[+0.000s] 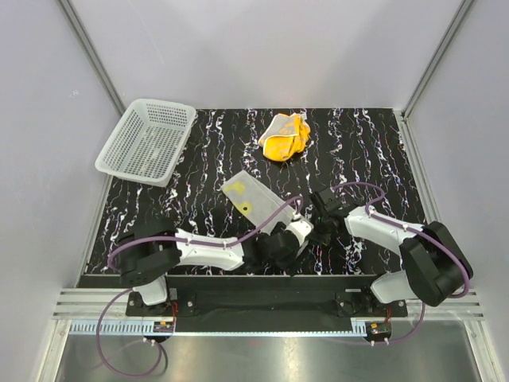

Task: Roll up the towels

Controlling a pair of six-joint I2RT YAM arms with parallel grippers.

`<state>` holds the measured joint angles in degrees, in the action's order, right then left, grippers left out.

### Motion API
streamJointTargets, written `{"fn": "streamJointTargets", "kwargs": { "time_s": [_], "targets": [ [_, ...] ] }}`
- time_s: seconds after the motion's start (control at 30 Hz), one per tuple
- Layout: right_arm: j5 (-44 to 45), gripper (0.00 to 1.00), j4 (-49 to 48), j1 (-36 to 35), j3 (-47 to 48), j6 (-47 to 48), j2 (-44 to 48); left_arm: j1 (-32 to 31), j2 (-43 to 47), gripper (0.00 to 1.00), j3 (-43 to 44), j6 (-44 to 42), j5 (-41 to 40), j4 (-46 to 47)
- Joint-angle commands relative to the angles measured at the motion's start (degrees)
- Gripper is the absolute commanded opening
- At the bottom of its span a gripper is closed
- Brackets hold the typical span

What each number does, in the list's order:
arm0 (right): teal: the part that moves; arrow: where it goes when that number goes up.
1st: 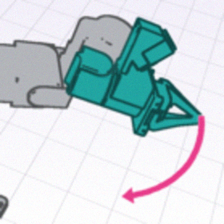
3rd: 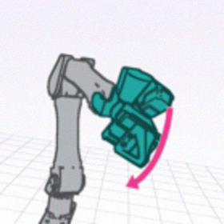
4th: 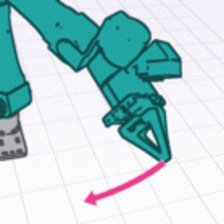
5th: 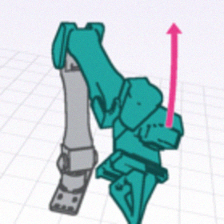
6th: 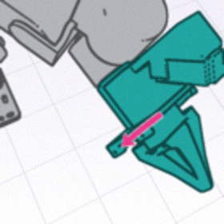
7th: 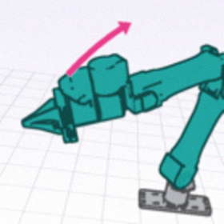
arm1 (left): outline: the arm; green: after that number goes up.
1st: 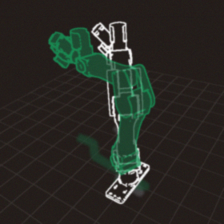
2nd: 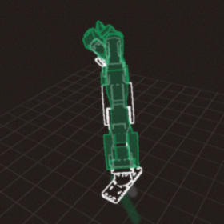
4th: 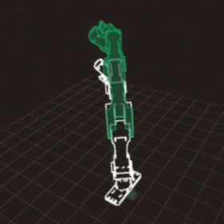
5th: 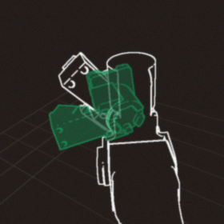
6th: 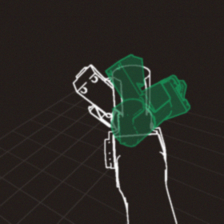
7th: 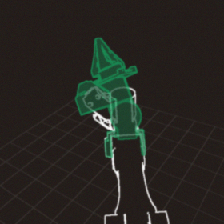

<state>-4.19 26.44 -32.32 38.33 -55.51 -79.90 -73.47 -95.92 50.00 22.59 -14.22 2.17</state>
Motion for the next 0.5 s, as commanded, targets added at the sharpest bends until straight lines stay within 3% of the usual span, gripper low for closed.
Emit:
{"fn": "streamJointTargets", "kwargs": {
  "time_s": [0.0,0.1,0.2,0.4,0.47],
  "targets": [
    [-0.82,0.19,1.78,-0.38,1.31,1.01,-0.78,-1.23,-1.55,0.80,3.70,-1.50,-4.94,0.99],
    [-1.09,0.18,1.86,-0.38,1.31,1.10,-0.96,-1.50,-3.48,0.77,5.36,-1.15,-6.43,0.03],
    [-1.35,0.18,1.95,-0.38,1.14,1.19,-0.96,-1.59,-4.80,0.67,5.81,-1.14,-7.31,0.28],
    [-2.49,0.18,1.51,-0.38,-0.09,1.10,-0.17,-1.41,-6.21,0.37,5.99,-1.58,-5.82,2.22],
    [-2.67,0.18,1.86,-0.38,-0.27,1.01,0.00,-1.50,-6.38,0.21,5.99,-1.67,-4.86,2.83]
  ]
}}
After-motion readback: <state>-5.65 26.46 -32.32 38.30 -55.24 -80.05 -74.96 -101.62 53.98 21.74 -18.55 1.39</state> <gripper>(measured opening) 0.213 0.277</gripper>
